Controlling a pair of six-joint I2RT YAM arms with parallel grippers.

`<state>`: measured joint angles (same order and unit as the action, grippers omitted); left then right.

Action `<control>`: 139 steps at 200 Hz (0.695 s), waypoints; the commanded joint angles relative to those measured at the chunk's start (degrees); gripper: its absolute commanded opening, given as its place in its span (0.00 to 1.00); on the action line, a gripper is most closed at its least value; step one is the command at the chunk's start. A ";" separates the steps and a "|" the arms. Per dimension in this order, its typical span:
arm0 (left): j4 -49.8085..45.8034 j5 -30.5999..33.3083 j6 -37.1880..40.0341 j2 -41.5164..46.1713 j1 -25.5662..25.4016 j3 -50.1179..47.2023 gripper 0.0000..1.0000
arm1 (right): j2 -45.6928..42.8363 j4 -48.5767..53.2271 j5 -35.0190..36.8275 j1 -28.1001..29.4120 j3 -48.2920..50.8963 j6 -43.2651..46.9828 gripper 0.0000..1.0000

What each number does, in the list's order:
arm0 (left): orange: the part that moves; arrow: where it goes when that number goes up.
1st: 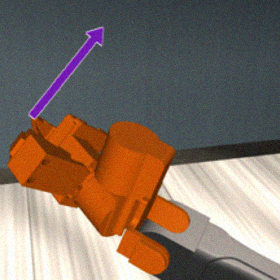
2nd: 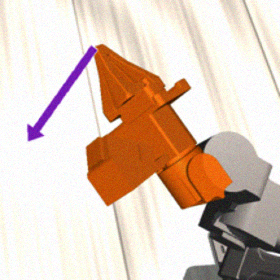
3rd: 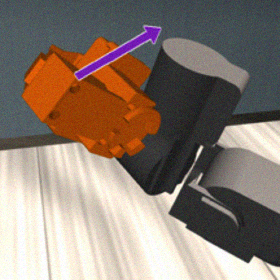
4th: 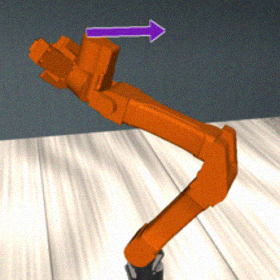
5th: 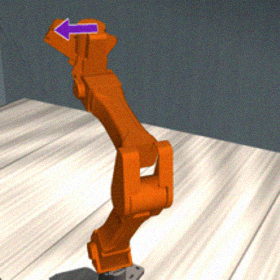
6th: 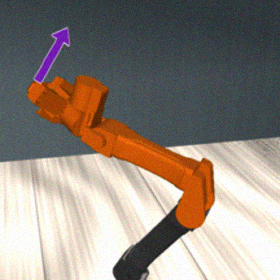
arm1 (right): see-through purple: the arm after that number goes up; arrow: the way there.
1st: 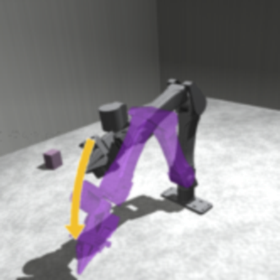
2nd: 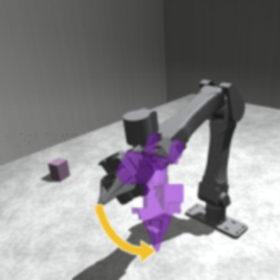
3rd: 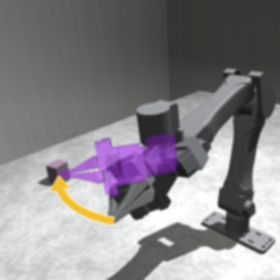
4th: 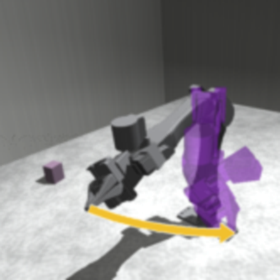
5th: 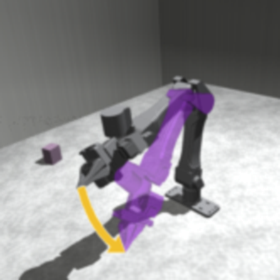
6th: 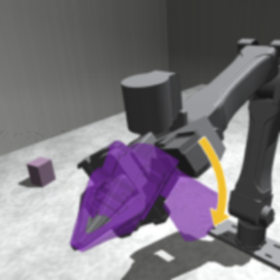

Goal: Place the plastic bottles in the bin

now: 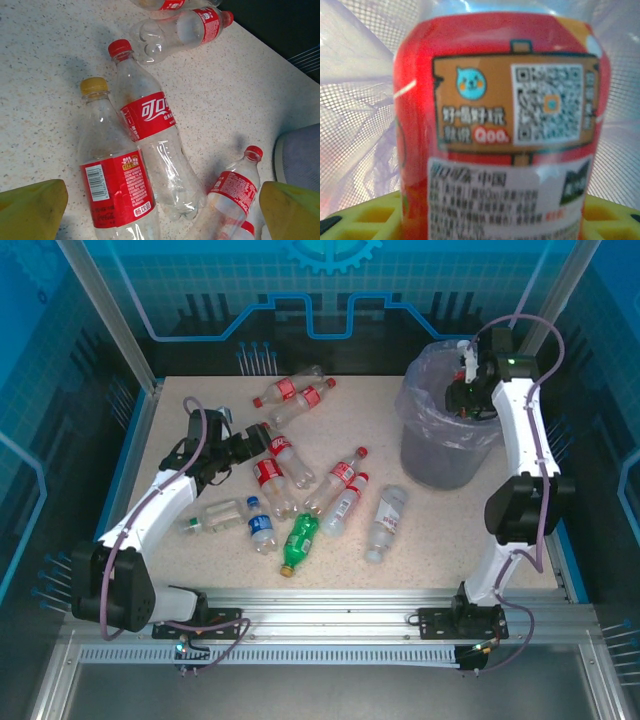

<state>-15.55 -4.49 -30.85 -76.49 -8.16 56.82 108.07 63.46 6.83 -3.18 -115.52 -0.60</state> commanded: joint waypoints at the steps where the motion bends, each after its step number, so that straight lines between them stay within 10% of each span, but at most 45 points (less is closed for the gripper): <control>1: -4.19 2.17 4.04 -0.19 -0.27 2.96 0.99 | 2.85 3.13 -3.80 0.14 1.42 4.12 0.57; 139: -14.54 4.62 9.39 -0.89 -0.27 2.99 0.99 | -2.63 -1.59 -2.22 1.33 7.95 2.31 1.00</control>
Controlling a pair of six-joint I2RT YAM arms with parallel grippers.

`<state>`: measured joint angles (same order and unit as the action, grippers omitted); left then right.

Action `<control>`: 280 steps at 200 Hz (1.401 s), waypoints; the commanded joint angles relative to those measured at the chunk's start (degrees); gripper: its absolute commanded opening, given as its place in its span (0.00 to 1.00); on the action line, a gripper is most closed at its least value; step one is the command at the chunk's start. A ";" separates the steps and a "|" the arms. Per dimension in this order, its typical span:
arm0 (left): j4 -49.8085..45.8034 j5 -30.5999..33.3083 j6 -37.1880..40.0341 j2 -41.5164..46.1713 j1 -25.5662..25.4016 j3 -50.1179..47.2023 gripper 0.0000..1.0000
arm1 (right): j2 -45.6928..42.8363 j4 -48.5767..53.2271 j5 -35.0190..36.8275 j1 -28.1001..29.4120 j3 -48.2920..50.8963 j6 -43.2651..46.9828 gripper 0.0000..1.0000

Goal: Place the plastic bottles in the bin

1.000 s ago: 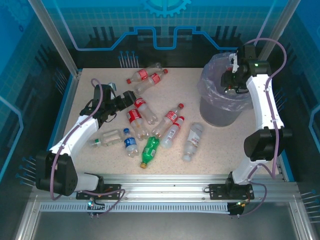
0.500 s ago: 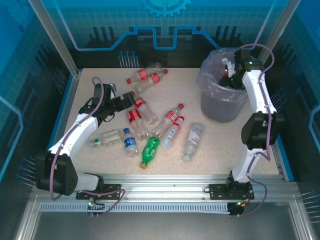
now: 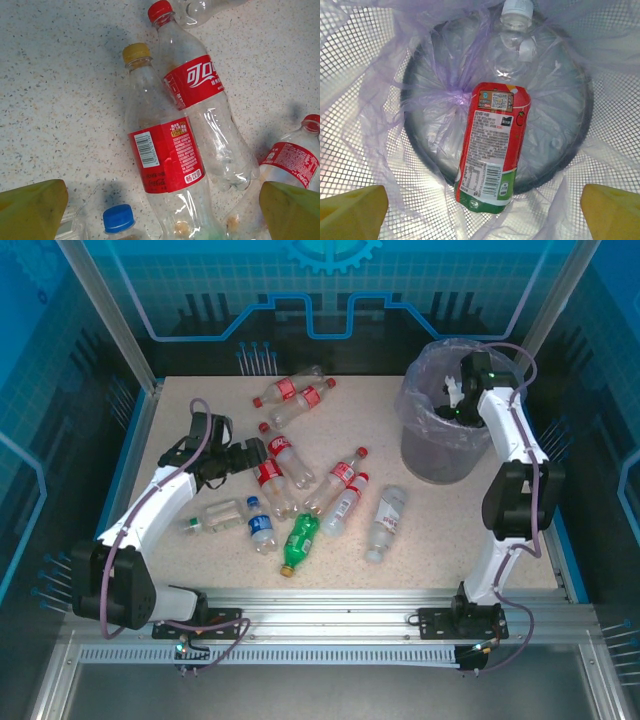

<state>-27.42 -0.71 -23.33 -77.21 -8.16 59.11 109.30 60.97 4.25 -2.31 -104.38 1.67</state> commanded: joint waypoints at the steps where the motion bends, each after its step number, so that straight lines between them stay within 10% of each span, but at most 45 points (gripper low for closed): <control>1: -2.70 0.86 1.88 -0.15 -0.27 0.72 0.99 | -3.93 1.04 0.34 0.46 -3.37 0.02 1.00; 120: -11.41 2.00 -2.51 2.15 -0.10 -0.39 0.99 | -20.15 2.56 3.87 3.11 -9.96 -7.31 1.00; 215: -5.74 2.38 -5.20 -0.67 0.25 -0.78 0.99 | -28.84 12.10 20.80 40.87 11.75 -36.20 0.86; 280: -2.12 -0.52 -3.45 -4.02 0.87 2.43 0.99 | -30.12 -0.26 18.16 45.66 39.45 -51.94 0.85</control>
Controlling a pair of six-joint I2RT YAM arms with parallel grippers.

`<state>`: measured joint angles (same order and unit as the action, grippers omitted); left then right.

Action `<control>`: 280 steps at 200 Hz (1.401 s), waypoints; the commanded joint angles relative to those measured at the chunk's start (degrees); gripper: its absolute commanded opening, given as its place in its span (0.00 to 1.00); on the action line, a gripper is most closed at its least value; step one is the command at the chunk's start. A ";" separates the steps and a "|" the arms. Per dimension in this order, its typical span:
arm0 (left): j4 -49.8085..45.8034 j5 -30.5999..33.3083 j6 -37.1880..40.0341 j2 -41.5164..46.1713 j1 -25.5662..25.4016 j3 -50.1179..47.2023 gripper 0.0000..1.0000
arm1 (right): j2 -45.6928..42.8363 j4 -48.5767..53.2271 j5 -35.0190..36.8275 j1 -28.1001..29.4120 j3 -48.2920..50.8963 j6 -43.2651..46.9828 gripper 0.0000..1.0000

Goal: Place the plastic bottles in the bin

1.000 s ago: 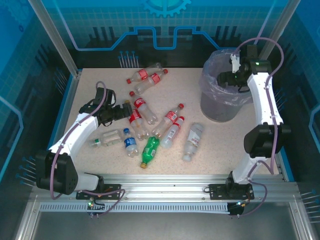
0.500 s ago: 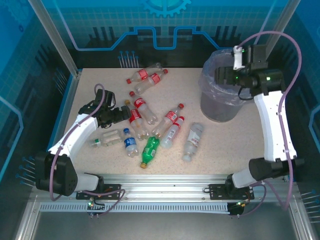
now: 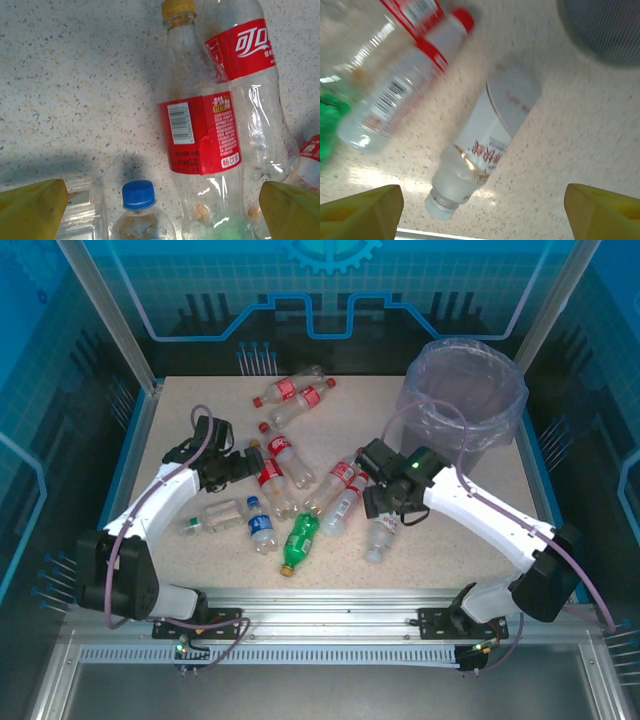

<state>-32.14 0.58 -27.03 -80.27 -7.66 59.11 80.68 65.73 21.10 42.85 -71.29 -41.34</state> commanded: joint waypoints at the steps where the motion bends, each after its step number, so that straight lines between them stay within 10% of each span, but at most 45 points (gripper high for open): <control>1: 2.69 -1.85 0.28 -0.99 0.37 2.42 0.99 | -1.59 -5.28 1.26 0.54 6.65 -9.10 0.85; 139: 5.16 -2.48 1.88 -5.25 0.27 6.64 0.99 | 7.16 -31.64 -3.06 -3.89 23.77 -9.83 0.89; 280: 6.79 -2.72 0.91 -7.58 -0.07 6.77 0.99 | 0.91 -23.08 -0.82 -2.00 21.27 -4.39 0.62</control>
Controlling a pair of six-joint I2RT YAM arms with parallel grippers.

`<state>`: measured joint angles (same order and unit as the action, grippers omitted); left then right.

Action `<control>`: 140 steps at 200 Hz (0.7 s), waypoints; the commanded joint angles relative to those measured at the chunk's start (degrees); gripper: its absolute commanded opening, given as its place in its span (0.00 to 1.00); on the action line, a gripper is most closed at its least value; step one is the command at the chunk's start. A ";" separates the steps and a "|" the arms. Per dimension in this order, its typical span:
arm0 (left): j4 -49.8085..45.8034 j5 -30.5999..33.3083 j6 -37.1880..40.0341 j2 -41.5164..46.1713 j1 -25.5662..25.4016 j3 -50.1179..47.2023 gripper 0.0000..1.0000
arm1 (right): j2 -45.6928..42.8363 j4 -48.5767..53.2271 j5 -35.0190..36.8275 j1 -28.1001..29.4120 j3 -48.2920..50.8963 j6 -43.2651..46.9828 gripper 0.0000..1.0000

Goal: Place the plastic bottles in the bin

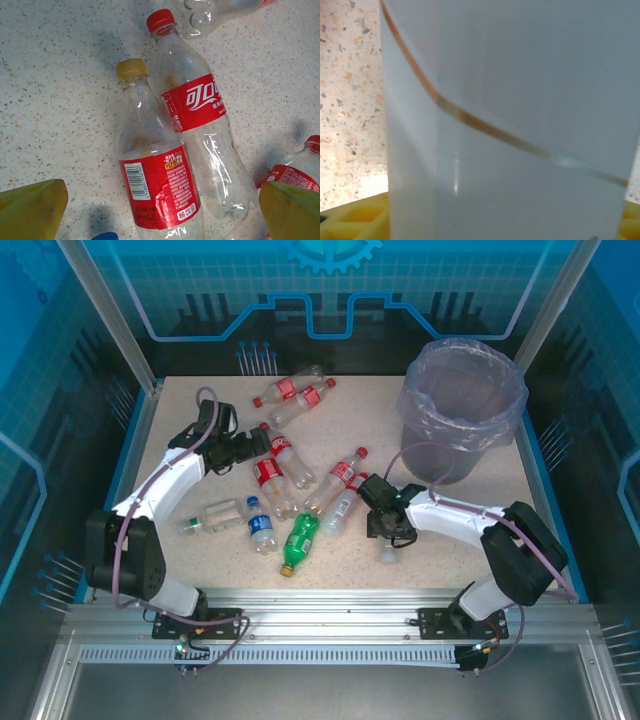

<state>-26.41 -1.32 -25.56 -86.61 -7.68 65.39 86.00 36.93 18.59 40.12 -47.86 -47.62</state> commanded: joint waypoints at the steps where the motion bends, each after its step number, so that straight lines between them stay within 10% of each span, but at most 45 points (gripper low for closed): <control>1: 1.13 -0.80 -0.55 -1.26 -0.01 0.52 0.99 | -4.59 5.89 1.66 0.74 -2.20 2.03 0.62; 80: -2.77 1.47 2.76 -4.14 0.06 7.71 0.99 | -8.79 23.41 -6.37 2.50 -27.55 23.09 0.53; 140: -2.31 0.11 1.56 -3.50 0.04 6.16 0.99 | -4.00 26.40 0.84 -0.86 -53.92 35.34 0.52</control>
<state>-27.77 -0.43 -24.01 -90.39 -7.68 71.83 79.66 60.71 14.63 41.74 -94.67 -20.23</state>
